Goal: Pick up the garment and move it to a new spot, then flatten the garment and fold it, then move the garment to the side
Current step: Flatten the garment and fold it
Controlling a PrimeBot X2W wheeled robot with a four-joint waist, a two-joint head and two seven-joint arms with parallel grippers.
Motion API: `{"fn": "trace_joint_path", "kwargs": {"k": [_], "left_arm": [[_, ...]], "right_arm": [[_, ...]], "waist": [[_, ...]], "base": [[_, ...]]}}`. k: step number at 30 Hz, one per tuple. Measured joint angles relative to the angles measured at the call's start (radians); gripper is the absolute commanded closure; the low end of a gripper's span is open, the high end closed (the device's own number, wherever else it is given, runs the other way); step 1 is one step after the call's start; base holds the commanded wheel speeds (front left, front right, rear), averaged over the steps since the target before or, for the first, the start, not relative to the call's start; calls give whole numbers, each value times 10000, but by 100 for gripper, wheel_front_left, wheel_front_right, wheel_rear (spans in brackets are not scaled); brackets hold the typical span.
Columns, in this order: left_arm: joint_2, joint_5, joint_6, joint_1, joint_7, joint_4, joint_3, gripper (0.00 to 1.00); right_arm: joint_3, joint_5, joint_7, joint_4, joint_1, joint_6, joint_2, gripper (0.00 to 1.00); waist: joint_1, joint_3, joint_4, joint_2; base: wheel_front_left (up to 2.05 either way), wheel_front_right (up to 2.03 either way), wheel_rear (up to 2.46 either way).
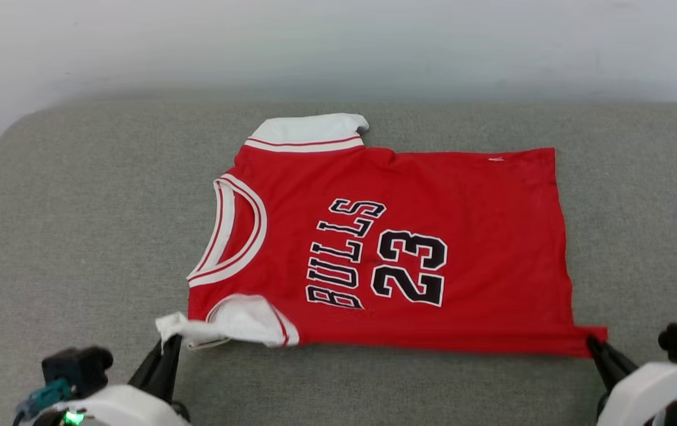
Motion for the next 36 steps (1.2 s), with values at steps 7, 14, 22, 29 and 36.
{"fn": "trace_joint_path", "kwargs": {"k": [7, 14, 22, 29, 36], "left_arm": [[-59, 274, -556, -1884, -25, 803, -267, 100], [-309, 414, -1135, -3612, -247, 2196, -424, 100], [-704, 313, -1875, -4943, -107, 4242, -871, 100], [-1043, 240, -2468, -5451, -416, 5547, -1118, 0], [-878, 224, -2366, -5413, -934, 5914, -876, 0]], "right_arm": [[180, -221, -56, 596, -1512, -4, -79, 100], [608, -295, -263, 1741, -3114, -4, -468, 100], [1323, -226, -665, 3453, -4584, -4, -782, 100], [1678, -138, -1883, 4451, -4965, -4, -853, 0], [1544, -180, -3875, 4360, -4613, -4, -769, 0]], "waist": [[2, 606, -39, 0], [3, 1429, 6, 0], [3, 2176, -12, 0], [3, 2122, 9, 0], [2, 1571, 6, 0]], "base": [[0, 0, 0], [0, 0, 0], [0, 0, 0], [0, 0, 0], [0, 0, 0]]}}
